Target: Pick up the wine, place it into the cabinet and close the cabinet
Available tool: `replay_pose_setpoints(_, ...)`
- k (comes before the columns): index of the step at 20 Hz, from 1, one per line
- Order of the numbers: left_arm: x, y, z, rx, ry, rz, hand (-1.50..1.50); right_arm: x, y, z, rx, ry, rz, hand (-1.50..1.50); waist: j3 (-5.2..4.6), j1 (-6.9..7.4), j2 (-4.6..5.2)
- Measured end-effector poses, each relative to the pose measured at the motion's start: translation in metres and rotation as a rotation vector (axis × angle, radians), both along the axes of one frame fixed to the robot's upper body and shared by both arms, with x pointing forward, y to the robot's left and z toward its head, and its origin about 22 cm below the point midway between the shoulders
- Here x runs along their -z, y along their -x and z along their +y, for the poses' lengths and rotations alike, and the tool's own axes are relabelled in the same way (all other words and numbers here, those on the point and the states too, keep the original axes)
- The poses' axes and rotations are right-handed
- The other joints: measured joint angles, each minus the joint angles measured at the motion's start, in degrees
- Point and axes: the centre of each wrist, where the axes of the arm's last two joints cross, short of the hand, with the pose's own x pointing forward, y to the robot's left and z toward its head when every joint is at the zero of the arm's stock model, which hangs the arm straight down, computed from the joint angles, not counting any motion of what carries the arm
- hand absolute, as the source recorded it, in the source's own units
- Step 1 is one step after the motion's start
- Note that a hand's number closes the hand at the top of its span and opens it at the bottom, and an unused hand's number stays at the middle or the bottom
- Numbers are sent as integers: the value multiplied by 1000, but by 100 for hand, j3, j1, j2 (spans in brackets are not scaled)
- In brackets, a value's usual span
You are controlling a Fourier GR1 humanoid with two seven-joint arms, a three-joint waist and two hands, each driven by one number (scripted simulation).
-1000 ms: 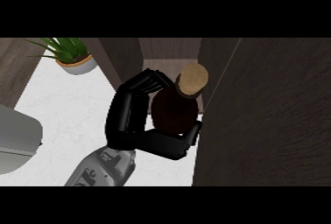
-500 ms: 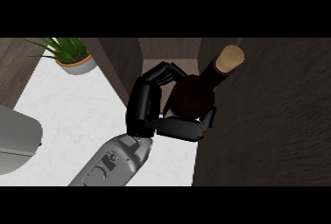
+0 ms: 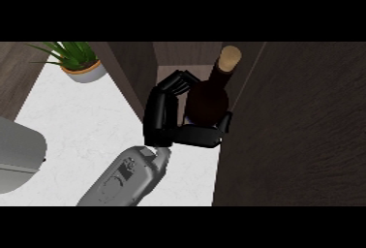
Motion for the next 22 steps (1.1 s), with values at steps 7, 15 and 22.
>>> replay_pose_setpoints(7,23,-8,5,-34,-35,8,150,-6,-3,-3,15,14,-9,-150,-1,16,-2)
replay_pose_setpoints(15,54,-14,6,-82,-122,-14,150,-3,-3,-2,8,5,-8,-150,-1,10,-1)
replay_pose_setpoints(22,56,-31,12,-124,-114,-20,150,2,-1,-4,4,8,-12,-150,-1,2,1)
